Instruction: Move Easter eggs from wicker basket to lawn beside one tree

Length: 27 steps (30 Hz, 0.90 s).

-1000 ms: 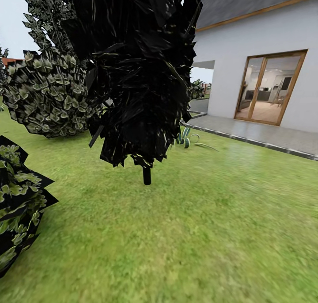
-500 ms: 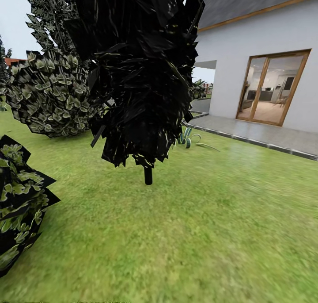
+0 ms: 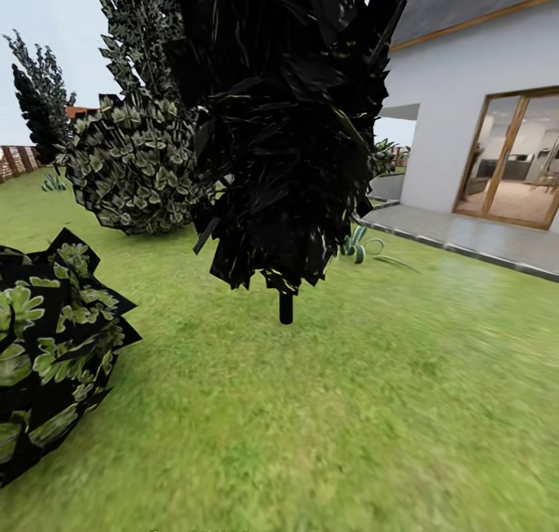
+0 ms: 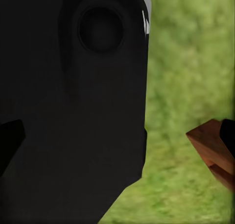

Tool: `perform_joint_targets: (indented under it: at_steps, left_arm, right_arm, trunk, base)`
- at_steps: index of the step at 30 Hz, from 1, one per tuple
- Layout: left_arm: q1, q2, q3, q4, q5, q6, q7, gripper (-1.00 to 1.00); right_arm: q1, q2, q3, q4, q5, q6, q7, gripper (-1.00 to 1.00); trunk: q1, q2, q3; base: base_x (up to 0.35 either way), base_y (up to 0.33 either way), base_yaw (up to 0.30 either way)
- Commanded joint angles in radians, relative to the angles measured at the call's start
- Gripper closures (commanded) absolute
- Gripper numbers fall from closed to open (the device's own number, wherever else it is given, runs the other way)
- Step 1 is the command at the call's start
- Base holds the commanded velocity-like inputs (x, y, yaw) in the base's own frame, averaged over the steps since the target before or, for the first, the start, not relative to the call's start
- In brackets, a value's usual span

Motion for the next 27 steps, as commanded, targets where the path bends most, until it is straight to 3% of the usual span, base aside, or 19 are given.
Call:
perform_joint_targets:
  at_steps: [1, 10, 22, 27]
  left_arm:
    - [0.001, 0.000, 0.000, -0.002, 0.000, 0.000, 0.000, -1.00]
    - [0.001, 0.000, 0.000, -0.002, -0.001, 0.000, 0.000, -1.00]
    - [0.001, 0.000, 0.000, -0.002, -0.001, 0.000, 0.000, -1.00]
    - [0.001, 0.000, 0.000, -0.002, -0.001, 0.000, 0.000, -1.00]
  right_arm:
    - [-0.001, 0.000, 0.000, 0.002, 0.000, 0.000, 0.000, -1.00]
    - [-0.001, 0.000, 0.001, 0.002, 0.002, 0.000, 0.000, -1.00]
    - [-0.001, -0.001, 0.002, 0.002, 0.003, 0.000, 0.000, -1.00]
    - [-0.001, 0.000, 0.002, 0.004, 0.004, 0.000, 0.003, -1.00]
  trunk:
    - [0.000, 0.000, -0.001]
    - [0.000, 0.000, -0.001]
    - [0.000, 0.000, -0.001]
    - [0.000, 0.000, -0.002]
  base:
    - [0.000, 0.000, 0.263]
    - [0.000, 0.000, 0.203]
    - [0.000, 0.000, 0.008]
    - [0.000, 0.000, -0.176]
